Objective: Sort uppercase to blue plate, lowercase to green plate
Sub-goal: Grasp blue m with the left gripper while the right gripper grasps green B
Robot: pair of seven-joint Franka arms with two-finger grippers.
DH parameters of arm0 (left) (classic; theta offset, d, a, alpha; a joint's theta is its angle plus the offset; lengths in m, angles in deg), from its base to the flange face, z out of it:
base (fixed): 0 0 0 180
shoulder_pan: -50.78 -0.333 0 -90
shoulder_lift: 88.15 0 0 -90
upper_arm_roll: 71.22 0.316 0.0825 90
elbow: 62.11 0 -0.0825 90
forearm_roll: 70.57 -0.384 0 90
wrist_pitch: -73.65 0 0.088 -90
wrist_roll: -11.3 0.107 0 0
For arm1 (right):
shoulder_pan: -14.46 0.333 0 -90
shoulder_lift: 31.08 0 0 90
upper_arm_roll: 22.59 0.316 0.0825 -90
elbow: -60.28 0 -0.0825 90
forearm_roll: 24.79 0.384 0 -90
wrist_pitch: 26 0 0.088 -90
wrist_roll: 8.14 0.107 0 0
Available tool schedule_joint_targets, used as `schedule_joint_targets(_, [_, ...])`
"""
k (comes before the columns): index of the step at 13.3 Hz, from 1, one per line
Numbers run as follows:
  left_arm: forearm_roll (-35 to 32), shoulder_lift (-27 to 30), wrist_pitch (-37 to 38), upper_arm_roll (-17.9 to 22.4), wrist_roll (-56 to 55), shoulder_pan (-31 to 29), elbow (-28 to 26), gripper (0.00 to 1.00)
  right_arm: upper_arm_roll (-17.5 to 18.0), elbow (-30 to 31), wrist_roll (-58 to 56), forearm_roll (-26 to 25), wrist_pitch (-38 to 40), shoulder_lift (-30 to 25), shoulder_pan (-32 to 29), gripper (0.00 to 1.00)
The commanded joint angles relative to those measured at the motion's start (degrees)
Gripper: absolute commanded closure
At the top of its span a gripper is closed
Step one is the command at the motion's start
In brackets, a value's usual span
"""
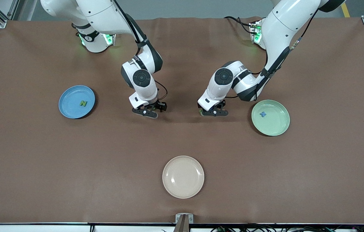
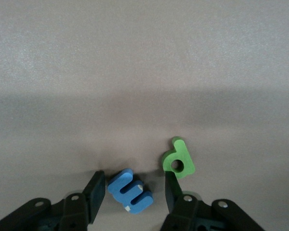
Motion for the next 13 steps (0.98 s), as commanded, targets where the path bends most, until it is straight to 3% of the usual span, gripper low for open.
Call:
schedule_joint_targets(1, [-1.4,-1.1,0.1,0.2,-1.4,0.3,0.8,0.40,0.2,2.2,0.6,-0.1,3.6,-3.2,0.5,0.19])
schedule_joint_targets(3, [-1.7,-0.3,0.2,0.1,-1.3,-0.2,0.8,0.35,0.2,2.2,0.5,-0.2,3.9,-3.3,0.4,0.22])
schedule_joint_targets(13, [-1.9,2.2,0.4,-0.3,-1.1,-0.2,-2.2,0.35,0.1,1.9,-0.2,-0.3,-0.5,-1.9,-0.1,0.27])
